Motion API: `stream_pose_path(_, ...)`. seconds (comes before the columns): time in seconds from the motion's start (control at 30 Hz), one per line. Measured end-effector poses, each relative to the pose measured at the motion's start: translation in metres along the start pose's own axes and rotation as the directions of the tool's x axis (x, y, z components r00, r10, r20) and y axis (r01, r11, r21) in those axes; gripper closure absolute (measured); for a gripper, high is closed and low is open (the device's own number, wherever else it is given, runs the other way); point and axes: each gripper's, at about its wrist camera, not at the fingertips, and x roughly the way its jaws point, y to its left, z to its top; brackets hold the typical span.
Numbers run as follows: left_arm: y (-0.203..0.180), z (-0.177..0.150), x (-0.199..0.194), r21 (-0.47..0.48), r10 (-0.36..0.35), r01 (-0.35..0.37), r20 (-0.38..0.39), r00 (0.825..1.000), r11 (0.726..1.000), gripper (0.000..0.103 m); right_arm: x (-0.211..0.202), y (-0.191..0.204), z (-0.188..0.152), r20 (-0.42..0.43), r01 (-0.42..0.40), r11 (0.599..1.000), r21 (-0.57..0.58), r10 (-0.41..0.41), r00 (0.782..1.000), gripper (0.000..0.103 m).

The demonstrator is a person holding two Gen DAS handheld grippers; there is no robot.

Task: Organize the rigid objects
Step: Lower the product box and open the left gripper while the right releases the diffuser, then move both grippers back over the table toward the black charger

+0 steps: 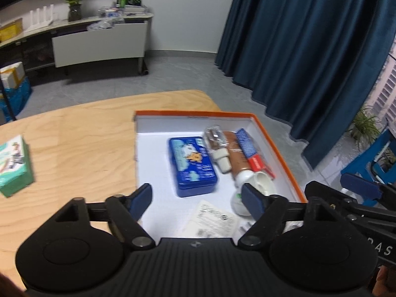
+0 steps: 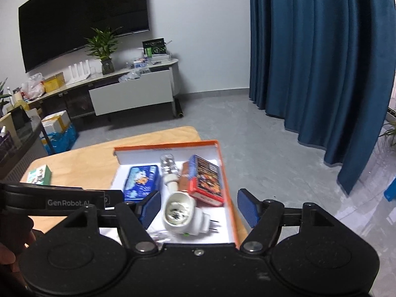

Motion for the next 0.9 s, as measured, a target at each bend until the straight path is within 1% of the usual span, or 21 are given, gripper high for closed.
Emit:
stream_pose_path(0.17,0.022,-0.006,-0.014,-0.035,0.061,-0.061,0.008,0.998,0.998,0.014,0.002,0.021,-0.002,-0.021,-0.048,0.999,-0.026,0.048,0.999,0.021)
stream_pose_path(0.43,0.062,-0.022,-0.038,-0.096,0.121,-0.119,0.015,0.993,0.988,0.013,0.002,0.061,0.000,-0.034,-0.118,0.989,-0.085,0.116,0.993,0.020)
stream_pose_path(0.67,0.107,-0.050,-0.061,-0.161,0.155,-0.149,0.025,0.988,0.976,0.012,0.007,0.097,-0.001,-0.059,-0.177,0.976,-0.125,0.171,0.983,0.020)
stream_pose_path(0.8,0.130,-0.071,-0.065,-0.179,0.188,-0.183,0.011,0.982,0.967,0.011,0.006,0.115,-0.006,-0.068,-0.210,0.965,-0.156,0.202,0.977,0.020)
stream_pose_path(0.9,0.141,-0.083,-0.061,-0.191,0.180,-0.177,-0.003,0.984,0.966,0.009,0.007,0.122,-0.008,-0.080,-0.221,0.961,-0.166,0.211,0.974,0.020)
